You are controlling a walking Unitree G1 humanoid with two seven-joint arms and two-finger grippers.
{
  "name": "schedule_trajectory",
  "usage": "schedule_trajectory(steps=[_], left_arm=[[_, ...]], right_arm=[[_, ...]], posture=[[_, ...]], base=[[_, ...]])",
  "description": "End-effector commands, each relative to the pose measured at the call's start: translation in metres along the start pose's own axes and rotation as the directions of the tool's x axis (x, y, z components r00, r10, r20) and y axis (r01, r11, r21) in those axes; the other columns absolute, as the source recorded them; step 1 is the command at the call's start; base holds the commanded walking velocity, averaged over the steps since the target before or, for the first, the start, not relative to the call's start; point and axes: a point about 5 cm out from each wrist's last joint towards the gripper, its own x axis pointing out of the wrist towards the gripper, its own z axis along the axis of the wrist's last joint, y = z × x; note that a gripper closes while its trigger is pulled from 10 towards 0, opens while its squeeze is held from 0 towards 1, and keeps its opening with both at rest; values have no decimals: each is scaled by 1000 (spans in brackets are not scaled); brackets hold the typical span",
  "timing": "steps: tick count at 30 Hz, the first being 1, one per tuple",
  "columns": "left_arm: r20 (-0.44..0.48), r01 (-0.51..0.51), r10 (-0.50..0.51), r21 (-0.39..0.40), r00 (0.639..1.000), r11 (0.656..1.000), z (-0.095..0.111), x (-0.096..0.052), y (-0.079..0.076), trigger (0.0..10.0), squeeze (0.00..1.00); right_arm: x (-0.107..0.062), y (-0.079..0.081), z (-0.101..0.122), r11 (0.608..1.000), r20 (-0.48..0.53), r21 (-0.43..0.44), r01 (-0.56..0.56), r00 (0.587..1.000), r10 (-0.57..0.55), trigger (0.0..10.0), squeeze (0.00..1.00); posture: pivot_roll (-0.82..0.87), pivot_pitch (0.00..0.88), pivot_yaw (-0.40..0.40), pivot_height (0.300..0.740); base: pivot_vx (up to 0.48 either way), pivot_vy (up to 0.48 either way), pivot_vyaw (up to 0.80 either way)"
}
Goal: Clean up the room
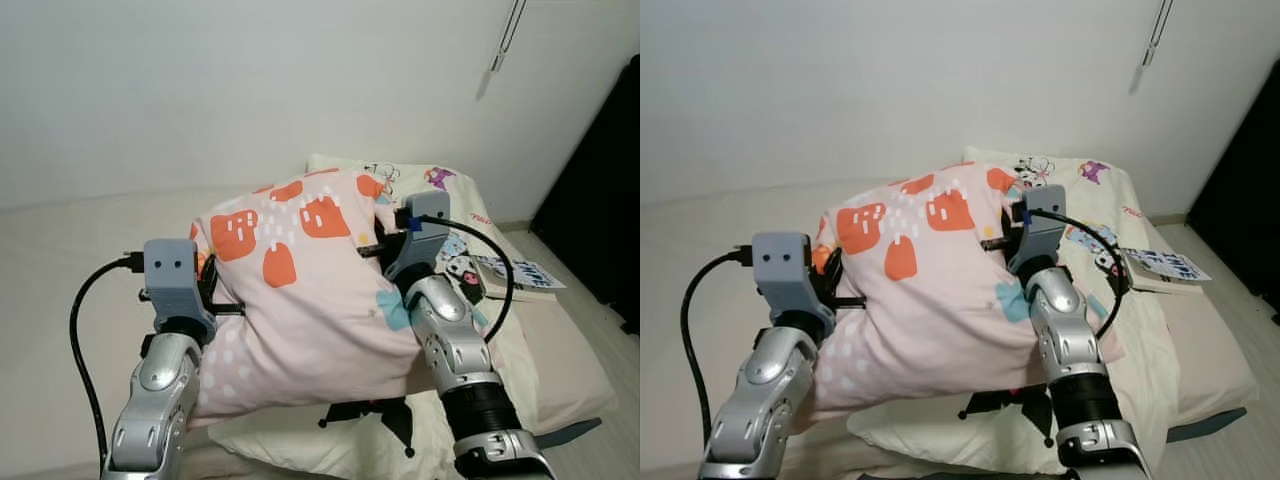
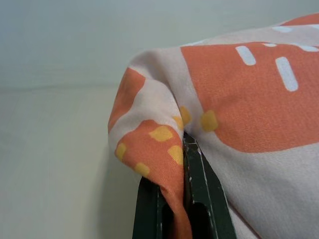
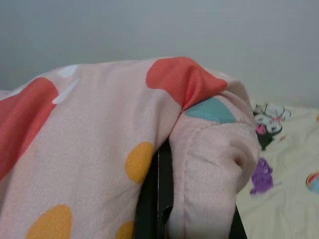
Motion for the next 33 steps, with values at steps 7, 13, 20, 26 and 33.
schedule_trajectory(steps=[7,13,20,26,33], left_arm=[[-108,-34,29,-46,994,998,-30,-10,-3,10000,0],[-167,-40,44,24,985,999,-56,-21,1,10000,0],[-187,-31,40,53,981,998,-67,-27,3,10000,0],[-190,-20,32,61,981,998,-69,-29,-1,10000,0],[-170,-7,17,63,985,998,-69,-28,-6,10000,0]], right_arm=[[-11,9,-30,1000,-94,25,4,996,-2,10000,0],[-27,3,-64,998,-197,4,57,979,-55,10000,0],[-31,1,-68,997,-209,-7,78,975,-77,10000,0],[-31,4,-67,997,-194,-8,71,979,-71,10000,0],[-31,4,-69,998,-184,-7,67,981,-67,10000,0]], posture=[[-40,100,-32,740],[-34,102,-34,740],[-39,103,-31,740],[-40,101,-28,740],[-40,102,-27,740]], base=[[0,0,0],[0,0,0],[0,0,0],[0,0,0],[0,0,0]])
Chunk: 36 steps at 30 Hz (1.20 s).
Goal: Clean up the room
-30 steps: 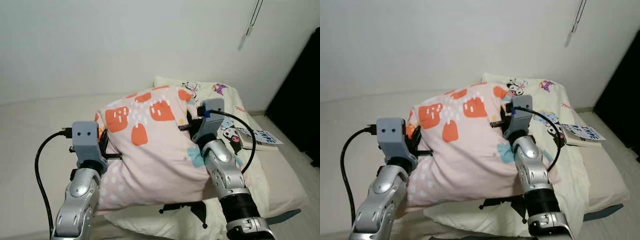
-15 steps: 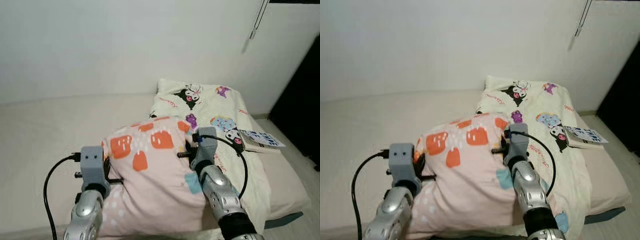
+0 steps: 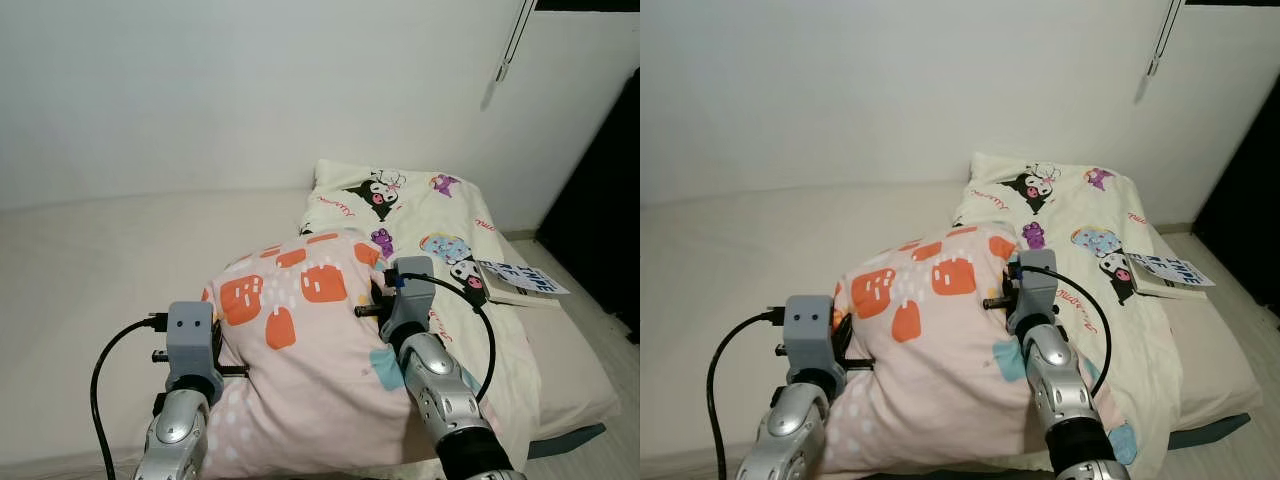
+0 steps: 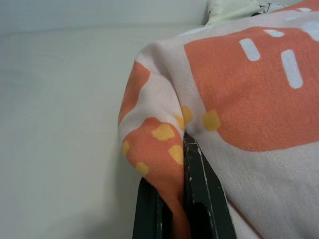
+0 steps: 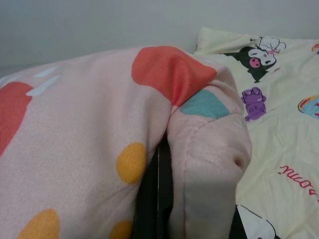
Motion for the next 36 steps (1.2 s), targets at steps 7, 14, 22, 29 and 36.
schedule_trajectory(steps=[7,14,22,29,36], left_arm=[[37,-8,8,-4,999,1000,3,0,-4,10000,0],[40,-13,12,20,999,1000,5,1,-4,10000,0],[18,-10,9,10,1000,1000,2,1,-3,10000,0],[-11,34,-34,35,999,999,-1,0,-5,10000,0],[-7,28,-27,53,1000,998,-1,1,-3,10000,0]], right_arm=[[0,6,1,1000,28,-17,-26,999,27,10000,0],[0,5,0,1000,25,-18,-25,999,26,10000,0],[0,3,-1,1000,19,-19,-24,1000,24,10000,0],[-1,3,-3,1000,11,-18,-25,1000,25,10000,0],[-2,1,-4,1000,7,-19,-22,1000,22,10000,0]], posture=[[-41,104,-25,740],[-42,107,-26,740],[-41,109,-26,740],[-40,108,-27,740],[-39,110,-24,740]], base=[[0,0,0],[0,-438,0],[0,-180,0],[0,272,0],[0,340,0]])
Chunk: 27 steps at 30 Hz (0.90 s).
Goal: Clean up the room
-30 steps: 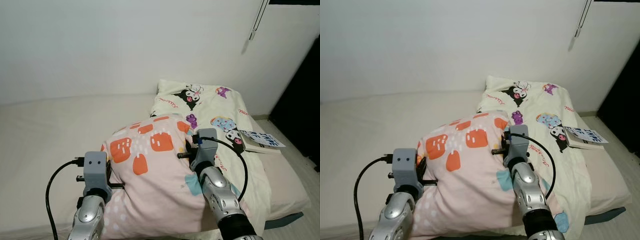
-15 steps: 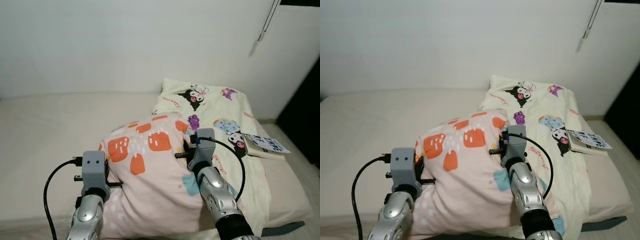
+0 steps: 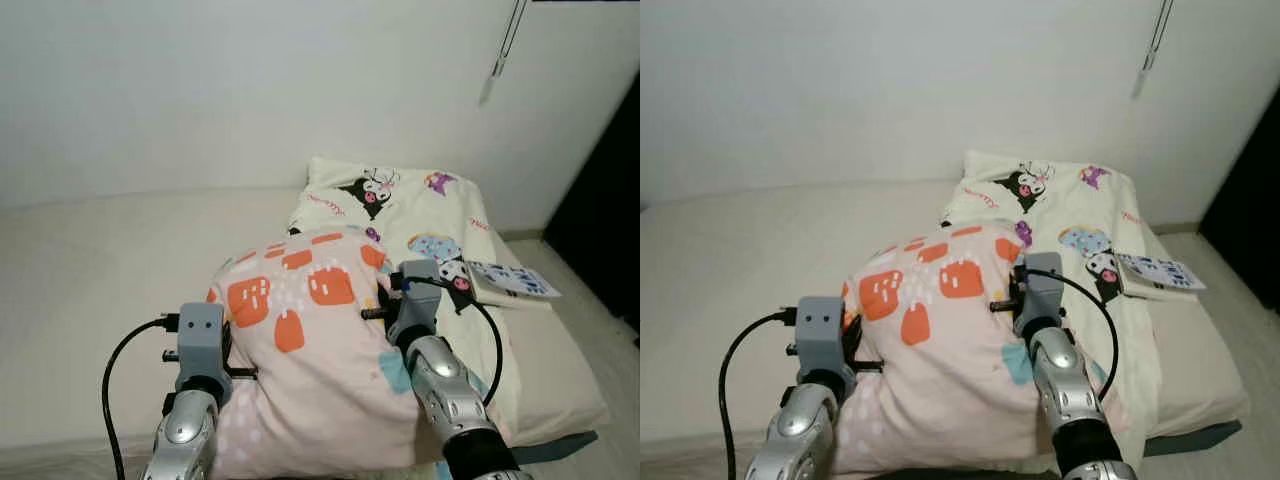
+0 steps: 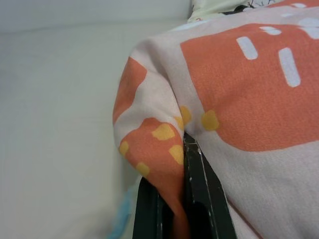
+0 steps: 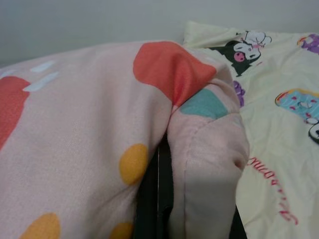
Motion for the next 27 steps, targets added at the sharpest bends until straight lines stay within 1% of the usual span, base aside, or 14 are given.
schedule_trajectory(steps=[1,10,14,20,27], left_arm=[[1,0,0,33,1000,999,0,0,2,10000,0],[50,1,-1,15,999,1000,6,0,1,10000,0],[54,3,-4,20,999,1000,7,0,0,10000,0],[46,-6,4,45,999,999,4,0,1,10000,0],[66,-3,1,33,998,999,9,2,0,10000,0]], right_arm=[[1,10,1,999,24,-2,-38,999,38,10000,0],[1,10,1,999,25,-3,-39,999,39,10000,0],[1,10,1,999,27,-3,-40,999,40,10000,0],[1,7,6,1000,67,-4,-21,998,22,10000,0],[2,4,9,1000,85,-10,-6,996,7,10000,0]], posture=[[-39,110,-24,740],[-40,99,-22,740],[-40,97,-20,740],[-41,92,-16,740],[-42,93,-19,740]], base=[[0,0,0],[0,0,0],[0,0,0],[0,0,0],[0,0,0]])
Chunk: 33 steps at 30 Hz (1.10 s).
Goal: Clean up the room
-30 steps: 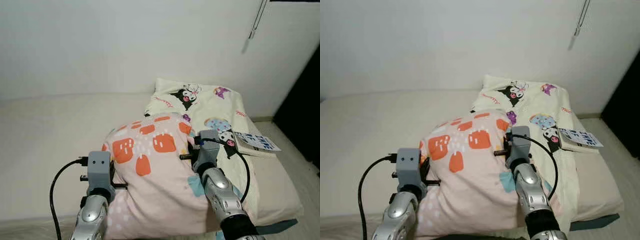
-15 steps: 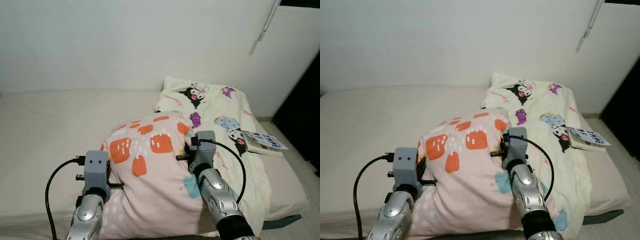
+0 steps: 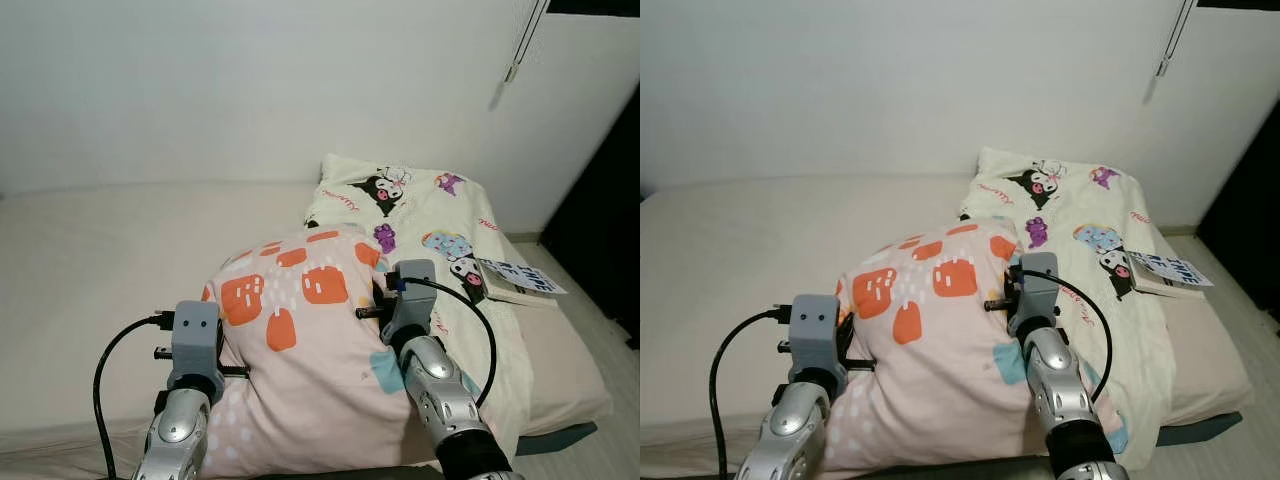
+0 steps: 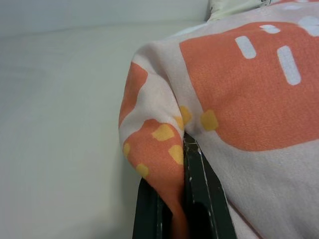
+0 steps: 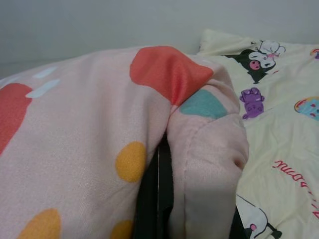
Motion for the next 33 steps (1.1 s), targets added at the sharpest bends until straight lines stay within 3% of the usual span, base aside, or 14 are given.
schedule_trajectory(steps=[1,27,33], left_arm=[[47,14,-14,2,999,1000,8,2,-3,10000,0],[58,36,-37,22,998,999,13,5,-3,10000,0],[56,34,-35,21,998,999,13,5,-2,10000,0]], right_arm=[[2,1,7,1000,53,-12,-3,999,4,10000,0],[4,-2,14,1000,86,-15,9,996,-8,10000,0],[4,-1,14,1000,85,-14,7,996,-6,10000,0]], posture=[[-42,96,-19,740],[-43,103,-19,740],[-42,104,-17,740]], base=[[0,0,0],[0,0,0],[0,314,0]])
